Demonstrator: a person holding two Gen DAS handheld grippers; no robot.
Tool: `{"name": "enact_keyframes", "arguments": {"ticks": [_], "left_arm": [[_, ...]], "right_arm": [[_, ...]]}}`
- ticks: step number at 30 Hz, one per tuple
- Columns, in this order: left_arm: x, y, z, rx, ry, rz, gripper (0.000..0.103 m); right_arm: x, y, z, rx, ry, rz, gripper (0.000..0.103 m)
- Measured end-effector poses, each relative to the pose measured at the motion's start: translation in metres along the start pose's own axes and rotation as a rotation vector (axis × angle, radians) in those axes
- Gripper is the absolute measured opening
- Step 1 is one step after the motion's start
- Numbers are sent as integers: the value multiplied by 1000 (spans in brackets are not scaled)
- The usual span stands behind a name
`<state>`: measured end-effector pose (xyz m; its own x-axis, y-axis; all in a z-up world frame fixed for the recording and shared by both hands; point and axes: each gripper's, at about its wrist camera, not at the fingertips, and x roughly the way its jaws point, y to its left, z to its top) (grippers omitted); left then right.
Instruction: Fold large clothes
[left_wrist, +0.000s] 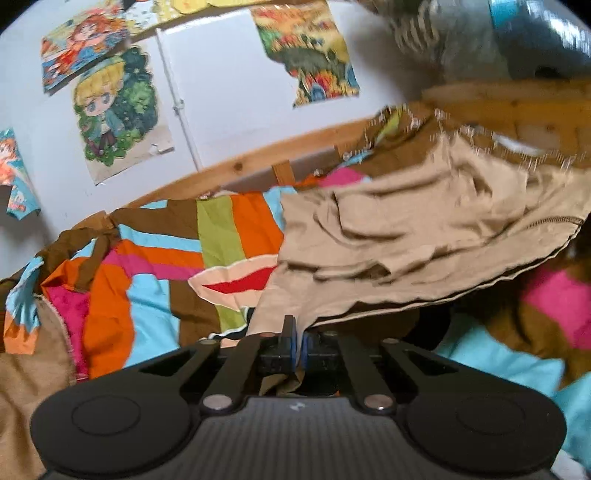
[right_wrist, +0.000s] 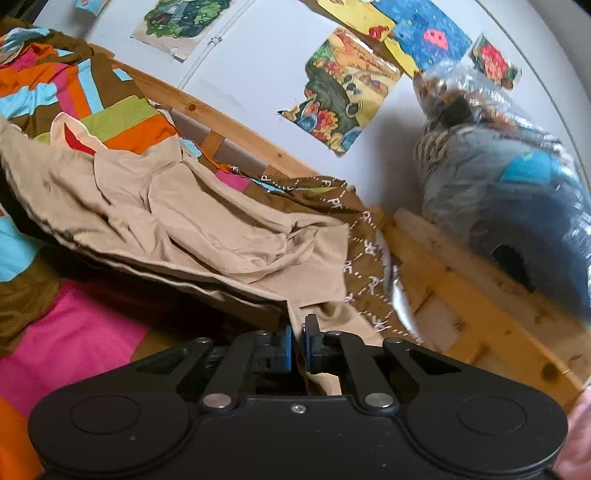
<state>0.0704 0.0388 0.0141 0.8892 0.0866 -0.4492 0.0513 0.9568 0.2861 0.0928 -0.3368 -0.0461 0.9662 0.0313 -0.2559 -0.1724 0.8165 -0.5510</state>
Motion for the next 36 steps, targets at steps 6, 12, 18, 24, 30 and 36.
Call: {"name": "enact_keyframes", "arguments": {"ticks": [6, 12, 18, 24, 30, 36], "left_arm": [[-59, 43, 14, -6, -4, -100, 2], [-46, 60, 43, -72, 38, -166, 2], [37, 58, 101, -41, 43, -116, 2], [154, 37, 123, -6, 137, -73, 2], [246, 18, 98, -79, 312, -82, 3], [269, 1, 79, -3, 360, -73, 3]], "right_arm": [[-71, -16, 23, -15, -31, 19, 5], [-122, -21, 47, -158, -33, 71, 5], [-62, -35, 69, -223, -6, 76, 6], [43, -72, 91, -98, 68, 175, 7], [147, -80, 77, 62, 203, 292, 8], [178, -94, 51, 311, 251, 376, 33]]}}
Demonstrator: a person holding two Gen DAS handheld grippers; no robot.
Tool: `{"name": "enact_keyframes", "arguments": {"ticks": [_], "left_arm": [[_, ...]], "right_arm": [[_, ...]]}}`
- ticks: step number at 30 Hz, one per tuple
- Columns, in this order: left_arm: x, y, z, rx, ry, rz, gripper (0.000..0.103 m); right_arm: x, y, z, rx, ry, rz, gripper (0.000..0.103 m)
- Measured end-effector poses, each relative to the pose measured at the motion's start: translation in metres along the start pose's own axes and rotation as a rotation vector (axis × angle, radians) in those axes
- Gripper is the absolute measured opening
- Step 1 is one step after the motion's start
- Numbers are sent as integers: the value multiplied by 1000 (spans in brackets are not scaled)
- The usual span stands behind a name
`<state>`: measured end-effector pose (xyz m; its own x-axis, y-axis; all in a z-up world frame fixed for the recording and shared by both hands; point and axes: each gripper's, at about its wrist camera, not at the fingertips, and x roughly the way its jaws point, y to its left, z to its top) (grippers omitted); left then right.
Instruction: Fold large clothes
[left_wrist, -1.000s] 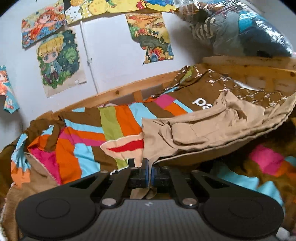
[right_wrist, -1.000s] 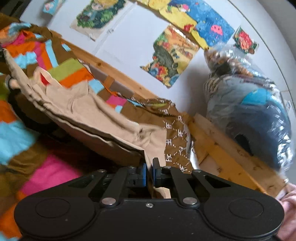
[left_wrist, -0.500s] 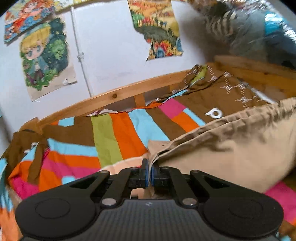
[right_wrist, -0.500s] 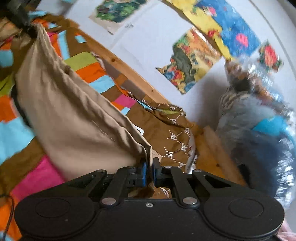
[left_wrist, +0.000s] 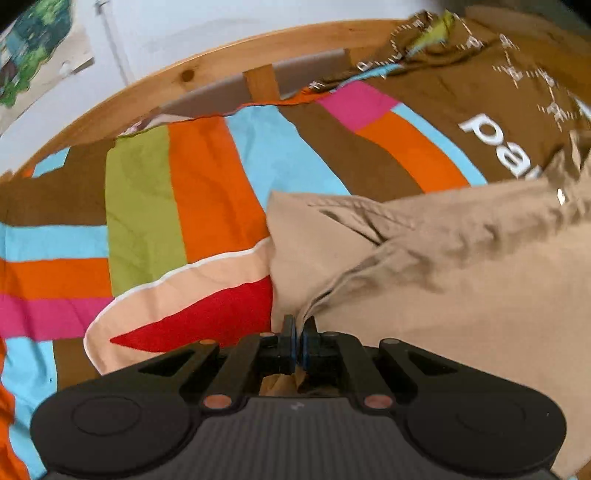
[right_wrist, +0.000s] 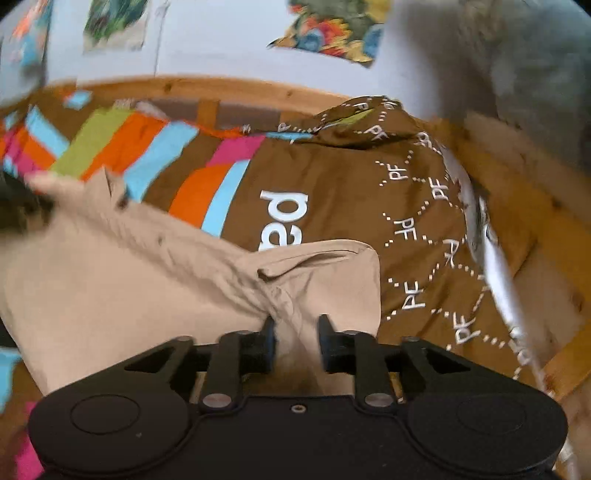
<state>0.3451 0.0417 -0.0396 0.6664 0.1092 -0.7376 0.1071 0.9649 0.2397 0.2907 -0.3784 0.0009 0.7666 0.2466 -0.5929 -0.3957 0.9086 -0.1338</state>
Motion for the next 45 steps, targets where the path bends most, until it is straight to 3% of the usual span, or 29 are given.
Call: {"name": "enact_keyframes", "arguments": {"ticks": [4, 6, 7, 8, 10, 11, 16, 21, 23, 26, 27, 28, 29, 30, 32, 35, 38, 43, 45], "left_arm": [[-3, 8, 5, -37, 21, -15, 5], [-5, 17, 5, -72, 32, -43, 11], [-9, 21, 4, -93, 24, -53, 20], [-14, 25, 2, -114, 7, -56, 38], [-27, 39, -5, -153, -45, -64, 64], [-34, 47, -10, -173, -69, -77, 72], [-70, 93, -43, -326, -119, -155, 74], [-89, 118, -99, -475, -63, -246, 70], [-86, 118, -113, -495, -34, -273, 62], [-80, 113, -114, -497, -24, -307, 53], [-77, 110, -111, -489, -22, -315, 46], [-75, 107, -107, -482, -17, -318, 21], [-72, 104, -103, -477, -5, -304, 13], [-72, 101, -99, -482, -10, -273, 11], [-80, 100, -97, -521, -44, -239, 9], [-100, 111, -94, -611, -46, -261, 8], [-131, 119, -92, -609, -40, -279, 7], [-172, 141, -105, -650, 7, -288, 7], [-175, 141, -111, -607, 26, -279, 7]], "right_arm": [[-35, -20, -5, 61, -85, 50, 59], [-59, -31, -10, 78, -126, 57, 67], [-73, -38, -14, 91, -142, 64, 72], [-85, -43, -19, 93, -153, 67, 74], [-105, -48, -33, 72, -146, 71, 77], [-111, -50, -40, 64, -131, 73, 78], [-131, -42, -83, 36, -48, 75, 78], [-132, -31, -114, 141, -96, 39, 69], [-130, -32, -123, 231, -130, 11, 53], [-125, -35, -134, 367, -164, -12, 43], [-122, -37, -137, 400, -170, -2, 42], [-119, -38, -138, 424, -169, 6, 42], [-115, -38, -138, 442, -167, 9, 41], [-112, -39, -137, 450, -165, 9, 39], [-105, -44, -133, 489, -155, -9, 13], [-103, -56, -129, 620, -156, -18, 3], [-115, -66, -121, 747, -161, -11, 2], [-158, -68, -116, 851, -146, 66, 2], [-178, -68, -119, 885, -140, 98, 2]]}}
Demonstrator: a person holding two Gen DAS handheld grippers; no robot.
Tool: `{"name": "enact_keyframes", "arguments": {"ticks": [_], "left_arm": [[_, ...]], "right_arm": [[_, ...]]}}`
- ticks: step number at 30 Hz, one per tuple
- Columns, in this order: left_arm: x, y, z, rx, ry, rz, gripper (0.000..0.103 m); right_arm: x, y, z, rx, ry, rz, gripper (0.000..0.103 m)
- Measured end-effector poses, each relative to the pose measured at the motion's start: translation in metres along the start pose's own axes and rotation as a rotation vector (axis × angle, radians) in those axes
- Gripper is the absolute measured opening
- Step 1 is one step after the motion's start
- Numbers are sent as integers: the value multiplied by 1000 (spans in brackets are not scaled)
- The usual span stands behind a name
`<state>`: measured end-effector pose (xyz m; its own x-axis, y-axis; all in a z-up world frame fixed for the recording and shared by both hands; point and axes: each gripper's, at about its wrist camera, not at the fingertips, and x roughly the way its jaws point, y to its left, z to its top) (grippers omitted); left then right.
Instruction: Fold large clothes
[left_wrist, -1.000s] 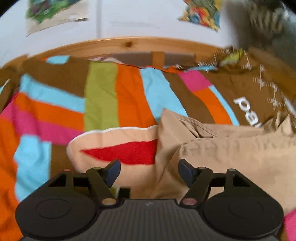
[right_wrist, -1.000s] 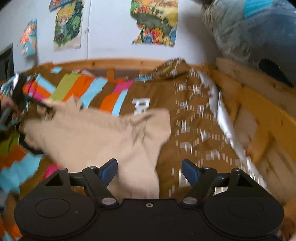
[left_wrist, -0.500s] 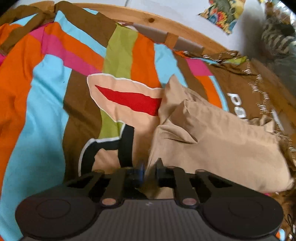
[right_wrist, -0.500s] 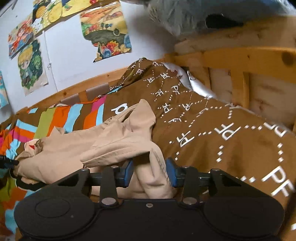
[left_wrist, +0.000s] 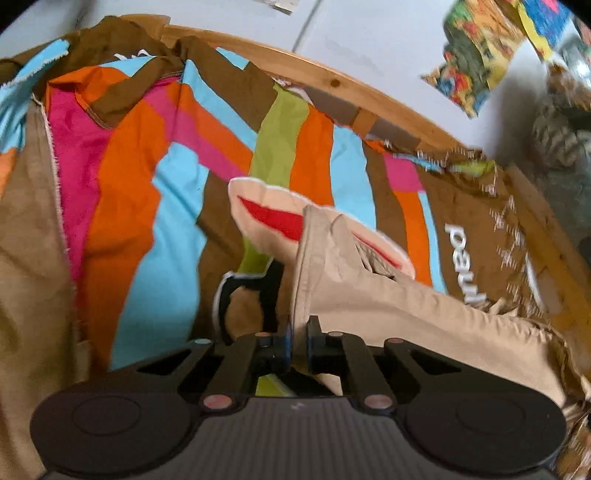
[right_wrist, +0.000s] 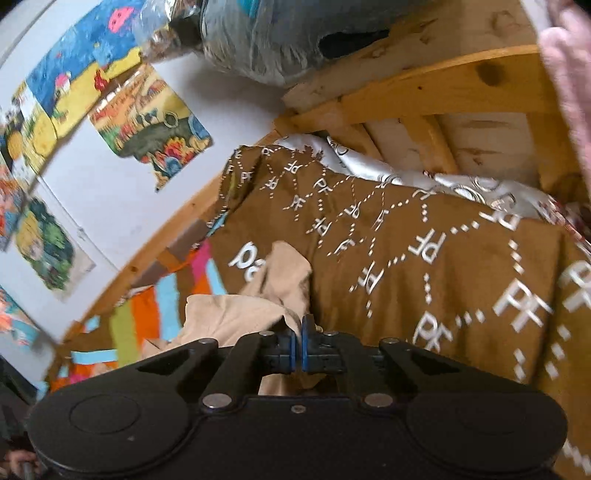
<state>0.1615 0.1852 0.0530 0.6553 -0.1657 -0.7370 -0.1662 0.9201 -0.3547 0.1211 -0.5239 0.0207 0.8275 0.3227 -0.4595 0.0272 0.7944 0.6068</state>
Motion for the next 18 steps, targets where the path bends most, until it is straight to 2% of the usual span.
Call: {"name": "enact_keyframes", "arguments": {"ticks": [3, 6, 7, 9, 11, 12, 13, 14, 16, 18], "left_arm": [[19, 5, -16, 33, 55, 17, 8], [34, 14, -30, 27, 86, 46, 9], [35, 17, -32, 21, 89, 40, 9], [31, 23, -33, 16, 87, 28, 13], [27, 24, -32, 35, 71, 38, 25], [25, 24, -30, 44, 56, 40, 30], [25, 24, -29, 44, 45, 41, 40], [24, 23, -27, 37, 35, 37, 46], [31, 19, -21, 33, 27, 23, 46], [41, 11, -18, 51, 28, 35, 45]], "right_arm": [[-17, -3, -8, 40, 62, -5, 2], [-6, -11, -24, 0, 119, -79, 2], [1, -15, -30, -24, 137, -110, 4], [9, -16, -39, -70, 160, -157, 15], [11, -2, -47, -233, 160, -224, 33], [11, 6, -52, -324, 154, -247, 34], [10, 15, -56, -427, 150, -261, 34], [9, 19, -60, -494, 147, -258, 40], [6, 30, -66, -610, 129, -240, 51], [3, 34, -68, -668, 104, -199, 53]]}}
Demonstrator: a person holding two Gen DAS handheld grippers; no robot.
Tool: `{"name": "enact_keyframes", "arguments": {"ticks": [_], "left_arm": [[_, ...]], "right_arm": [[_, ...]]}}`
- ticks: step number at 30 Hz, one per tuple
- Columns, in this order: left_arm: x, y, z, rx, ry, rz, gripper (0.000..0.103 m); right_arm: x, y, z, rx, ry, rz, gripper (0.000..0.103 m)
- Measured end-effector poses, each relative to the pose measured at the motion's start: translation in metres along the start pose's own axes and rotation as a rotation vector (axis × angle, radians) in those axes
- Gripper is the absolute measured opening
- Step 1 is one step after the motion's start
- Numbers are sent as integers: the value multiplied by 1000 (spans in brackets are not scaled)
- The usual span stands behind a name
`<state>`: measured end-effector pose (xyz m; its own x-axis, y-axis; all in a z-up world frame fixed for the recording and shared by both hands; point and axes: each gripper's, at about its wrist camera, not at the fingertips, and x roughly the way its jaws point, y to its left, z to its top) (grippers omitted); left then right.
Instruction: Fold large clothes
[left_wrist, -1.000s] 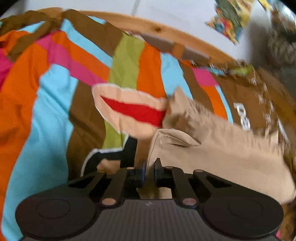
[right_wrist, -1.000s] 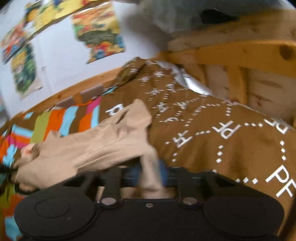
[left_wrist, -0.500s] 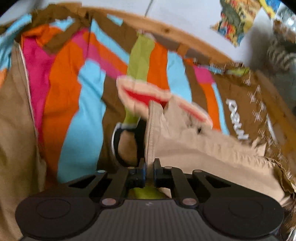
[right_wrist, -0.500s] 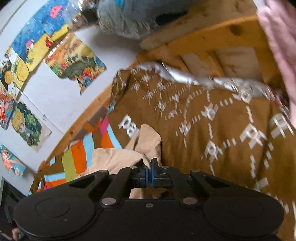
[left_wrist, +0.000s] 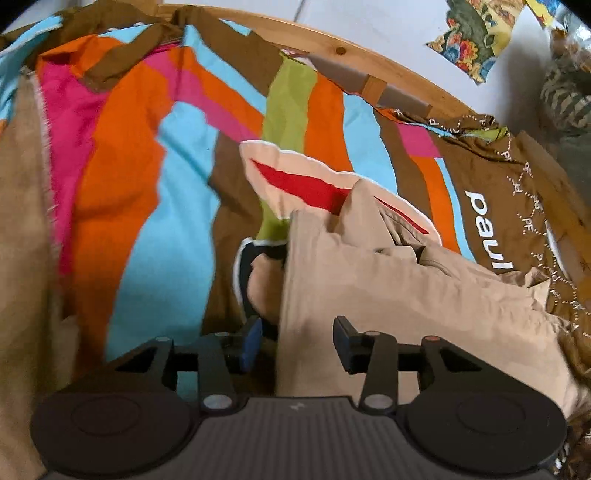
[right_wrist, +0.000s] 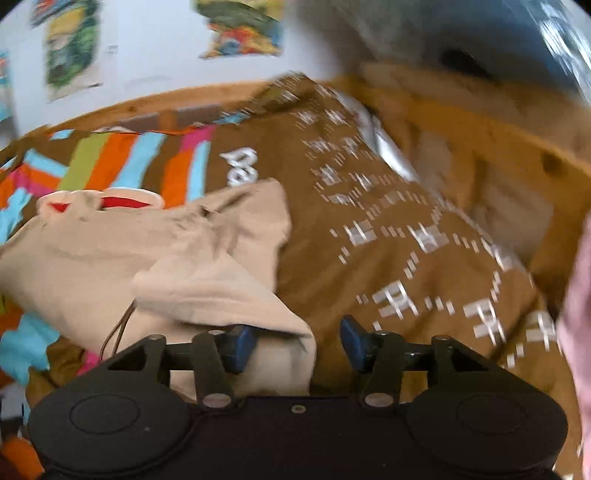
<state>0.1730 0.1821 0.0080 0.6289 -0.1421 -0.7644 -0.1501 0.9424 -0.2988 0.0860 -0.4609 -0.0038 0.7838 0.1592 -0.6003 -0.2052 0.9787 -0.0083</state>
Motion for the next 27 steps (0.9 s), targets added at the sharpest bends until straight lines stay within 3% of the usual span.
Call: {"name": "enact_keyframes", "arguments": {"ticks": [2, 3, 4, 5, 7, 10, 14, 18, 21, 22, 23, 25, 27], "left_arm": [[11, -9, 1, 28, 0, 48, 7], [14, -14, 0, 41, -8, 90, 6], [16, -16, -2, 46, -24, 104, 6], [15, -18, -5, 49, -36, 111, 5], [14, -21, -10, 69, -57, 137, 5], [15, -21, -14, 73, -64, 163, 5], [39, -14, -22, 78, -9, 162, 6], [29, -12, -22, 57, -41, 149, 9], [9, -17, -21, 83, -96, 186, 14], [3, -22, -21, 90, -122, 199, 20], [-4, -28, -22, 103, -155, 214, 32], [-14, -45, -24, 132, -225, 234, 56], [-17, -68, -27, 190, -293, 226, 59]], "right_arm": [[-1, -1, 5, 1, -35, 37, 52], [-1, -3, 9, 23, -60, 71, 50], [1, -7, 13, 57, -84, 87, 37], [3, -11, 19, 116, -119, 86, 16], [8, -22, 26, 227, -150, 43, 7], [25, -29, 26, 285, -130, -25, 3], [55, -19, 15, 212, -67, -114, 3], [85, -3, -2, 96, 36, -158, 4], [74, 6, 0, 31, -19, -201, 12], [66, 5, -1, 33, -46, -202, 21], [58, 7, 0, 43, -70, -204, 29], [48, 15, 0, 41, -97, -209, 35], [40, 32, 3, 10, -130, -214, 46]]}}
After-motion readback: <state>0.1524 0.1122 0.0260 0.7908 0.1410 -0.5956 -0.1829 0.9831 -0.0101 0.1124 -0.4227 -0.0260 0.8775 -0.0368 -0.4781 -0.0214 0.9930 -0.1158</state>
